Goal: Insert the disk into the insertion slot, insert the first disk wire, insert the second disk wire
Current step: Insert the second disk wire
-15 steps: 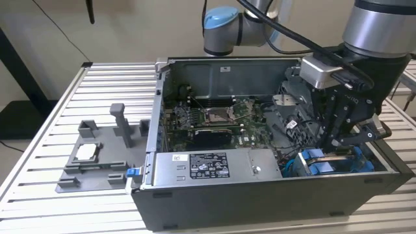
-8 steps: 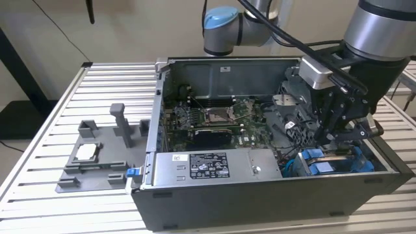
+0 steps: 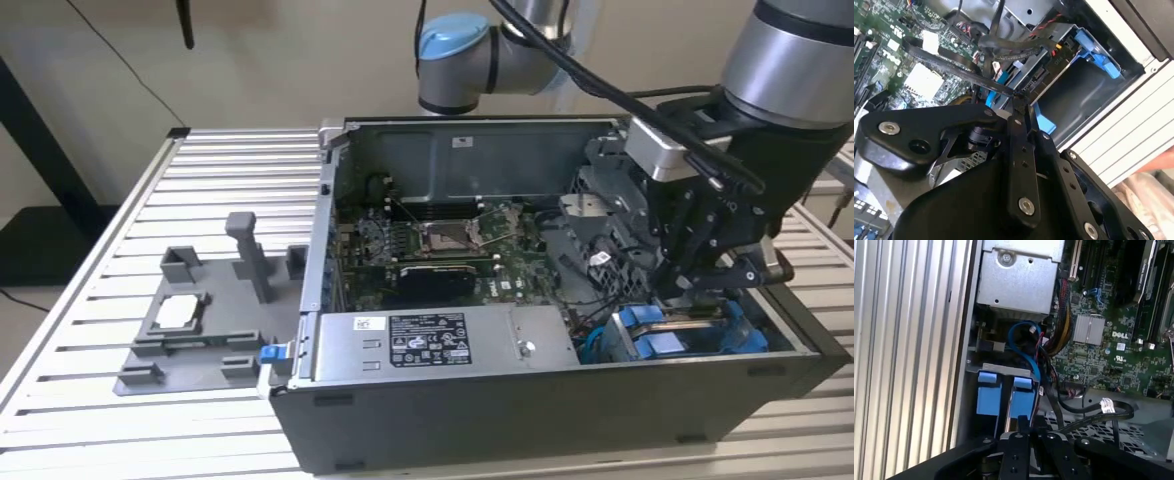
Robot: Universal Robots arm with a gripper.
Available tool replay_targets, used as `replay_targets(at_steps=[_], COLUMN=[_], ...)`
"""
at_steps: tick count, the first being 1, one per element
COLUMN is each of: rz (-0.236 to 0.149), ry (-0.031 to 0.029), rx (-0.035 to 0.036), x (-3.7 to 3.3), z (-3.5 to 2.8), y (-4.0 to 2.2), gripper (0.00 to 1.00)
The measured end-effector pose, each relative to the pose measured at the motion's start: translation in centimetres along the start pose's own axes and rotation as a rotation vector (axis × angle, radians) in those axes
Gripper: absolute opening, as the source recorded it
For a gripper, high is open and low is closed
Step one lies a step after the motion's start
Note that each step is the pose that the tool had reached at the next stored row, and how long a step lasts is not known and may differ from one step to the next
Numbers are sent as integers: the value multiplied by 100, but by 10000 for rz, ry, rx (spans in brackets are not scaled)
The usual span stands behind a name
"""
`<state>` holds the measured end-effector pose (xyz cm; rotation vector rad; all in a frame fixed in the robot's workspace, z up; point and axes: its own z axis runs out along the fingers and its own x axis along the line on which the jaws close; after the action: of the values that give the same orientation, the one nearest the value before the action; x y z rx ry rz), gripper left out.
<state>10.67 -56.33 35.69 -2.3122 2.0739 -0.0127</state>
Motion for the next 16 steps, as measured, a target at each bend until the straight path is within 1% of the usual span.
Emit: replay_targets(at_steps=[1, 2, 3, 4, 5, 6, 7, 8, 10, 12, 15, 16], rz=[87, 107, 109, 113, 115, 117, 118, 237, 430, 438, 440, 442], ry=[3, 0, -9, -27, -37, -51, -65, -86, -103, -110, -112, -114], rx=[-1, -26, -95, -292, -372, -420, -437, -434, -428, -458, -475, -508], x=[1, 3, 9, 26, 35, 43, 48, 50, 53, 62, 67, 73], z=[0, 1, 2, 3, 5, 7, 11, 25, 37, 40, 41, 41], y=[0, -5, -23, -73, -100, -122, -129, -129, -129, -158, -177, -190], gripper=[16, 16, 16, 16, 16, 16, 16, 16, 16, 16, 16, 16])
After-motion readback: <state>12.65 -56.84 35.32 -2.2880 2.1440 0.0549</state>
